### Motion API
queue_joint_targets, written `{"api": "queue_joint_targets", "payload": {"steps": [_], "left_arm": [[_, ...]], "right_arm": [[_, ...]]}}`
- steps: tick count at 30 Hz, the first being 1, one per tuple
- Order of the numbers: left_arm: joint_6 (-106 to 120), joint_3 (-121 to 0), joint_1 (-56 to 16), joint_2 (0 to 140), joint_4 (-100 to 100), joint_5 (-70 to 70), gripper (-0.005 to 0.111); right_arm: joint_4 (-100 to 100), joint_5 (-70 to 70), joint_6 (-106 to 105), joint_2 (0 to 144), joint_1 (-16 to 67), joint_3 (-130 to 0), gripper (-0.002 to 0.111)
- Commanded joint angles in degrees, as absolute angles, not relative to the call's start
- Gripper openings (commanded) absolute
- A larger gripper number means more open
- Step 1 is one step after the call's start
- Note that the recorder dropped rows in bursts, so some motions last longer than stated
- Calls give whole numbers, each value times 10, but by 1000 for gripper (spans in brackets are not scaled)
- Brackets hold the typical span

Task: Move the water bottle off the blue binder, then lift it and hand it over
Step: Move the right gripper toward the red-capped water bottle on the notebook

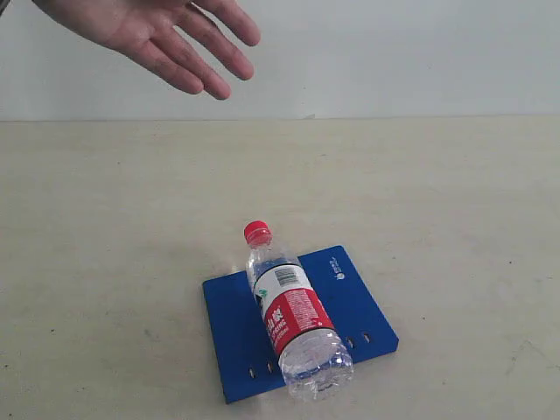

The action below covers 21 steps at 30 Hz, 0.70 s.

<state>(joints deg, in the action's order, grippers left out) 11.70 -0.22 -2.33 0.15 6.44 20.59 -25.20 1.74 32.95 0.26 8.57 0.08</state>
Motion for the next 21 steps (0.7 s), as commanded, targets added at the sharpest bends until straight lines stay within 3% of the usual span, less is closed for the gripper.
{"api": "queue_joint_targets", "payload": {"steps": [1, 5, 10, 14, 17, 21], "left_arm": [[116, 0, -27, 0, 64, 206, 5], [116, 0, -27, 0, 64, 206, 5], [116, 0, -26, 0, 64, 206, 5], [116, 0, -26, 0, 64, 206, 5], [116, 0, -26, 0, 64, 206, 5], [116, 0, -26, 0, 64, 206, 5]], "right_arm": [[-288, -11, 390, 0, 86, 0, 0], [-312, 61, 453, 0, 86, 0, 0], [-324, 154, 370, 0, 87, 0, 1], [-339, 50, 173, 0, 87, -59, 12], [-338, 34, 43, 82, 87, -128, 19], [-340, 130, -72, 271, 87, -175, 21]]}}
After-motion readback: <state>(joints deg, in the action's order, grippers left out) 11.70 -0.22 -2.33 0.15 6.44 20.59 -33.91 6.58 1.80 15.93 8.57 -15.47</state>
